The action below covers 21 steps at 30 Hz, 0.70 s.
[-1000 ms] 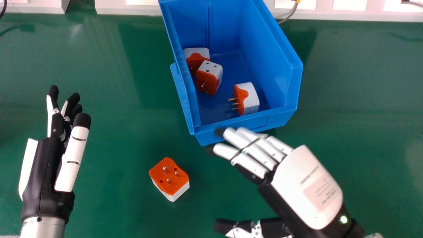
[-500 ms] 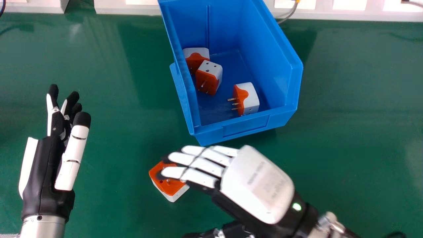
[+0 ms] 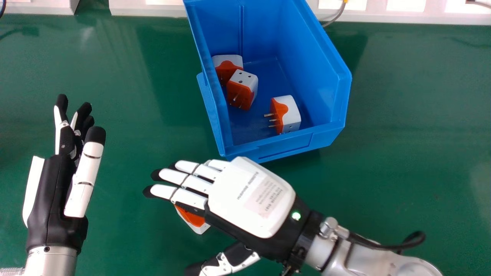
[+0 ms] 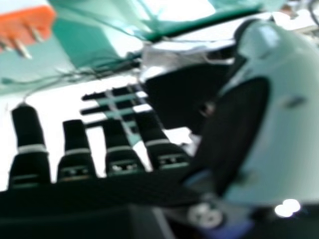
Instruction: Pick all objects and put in blue box
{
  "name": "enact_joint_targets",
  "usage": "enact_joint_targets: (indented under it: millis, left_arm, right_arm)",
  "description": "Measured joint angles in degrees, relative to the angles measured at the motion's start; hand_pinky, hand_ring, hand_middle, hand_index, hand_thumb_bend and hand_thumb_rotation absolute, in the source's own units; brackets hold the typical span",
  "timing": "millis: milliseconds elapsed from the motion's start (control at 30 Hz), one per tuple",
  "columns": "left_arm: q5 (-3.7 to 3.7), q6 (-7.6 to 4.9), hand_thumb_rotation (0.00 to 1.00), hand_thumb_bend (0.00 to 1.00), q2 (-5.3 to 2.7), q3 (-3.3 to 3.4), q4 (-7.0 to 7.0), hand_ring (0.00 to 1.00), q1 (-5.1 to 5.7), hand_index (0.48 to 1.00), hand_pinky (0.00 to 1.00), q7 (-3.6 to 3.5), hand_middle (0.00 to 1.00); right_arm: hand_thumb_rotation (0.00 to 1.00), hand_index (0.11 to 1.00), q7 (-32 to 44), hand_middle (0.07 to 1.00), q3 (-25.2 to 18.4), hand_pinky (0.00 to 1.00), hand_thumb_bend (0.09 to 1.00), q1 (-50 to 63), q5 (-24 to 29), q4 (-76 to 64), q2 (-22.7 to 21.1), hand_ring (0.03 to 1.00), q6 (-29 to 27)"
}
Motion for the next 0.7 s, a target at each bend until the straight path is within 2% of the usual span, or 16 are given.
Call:
enact_joint_targets:
  millis: [233,300,400,633,700]
  left_arm:
    - [-0.02,0.18,0.87,0.56,0.02,0.05,-0.01,0.98,0.04,0.968,0.98,0.02,0.98]
    - [-0.61,0.22,0.86,0.55,0.02,0.07,-0.02,0.99,0.08,0.967,0.99,-0.20,0.99]
    - [-1.19,0.21,0.87,0.55,0.05,0.15,-0.02,0.98,0.14,0.968,0.98,-0.33,0.98]
    - [-1.29,0.47,0.87,0.54,0.11,0.46,-0.33,0.98,0.37,0.969,0.98,-0.34,0.98]
    - [-1.25,0.53,0.87,0.55,0.10,0.47,-0.56,0.97,0.39,0.965,0.96,-0.23,0.97]
  right_arm:
    - [0.53,0.958,0.8,0.996,2.1,0.82,0.434,-3.4,-1.1,4.9,1.5,0.965,3.9]
    - [0.55,0.972,0.9,0.999,2.9,0.84,0.429,-4.5,-1.9,6.6,1.9,0.973,5.2]
    - [0.52,0.962,0.7,0.981,3.8,0.80,0.453,-5.6,-2.3,9.0,2.6,0.949,6.5]
    - [0.52,0.946,0.3,0.973,5.6,0.77,0.456,-8.6,-2.3,15.2,4.6,0.931,8.5]
    - [0.53,0.959,0.3,0.986,5.9,0.79,0.443,-9.0,-2.2,16.2,4.8,0.947,9.0]
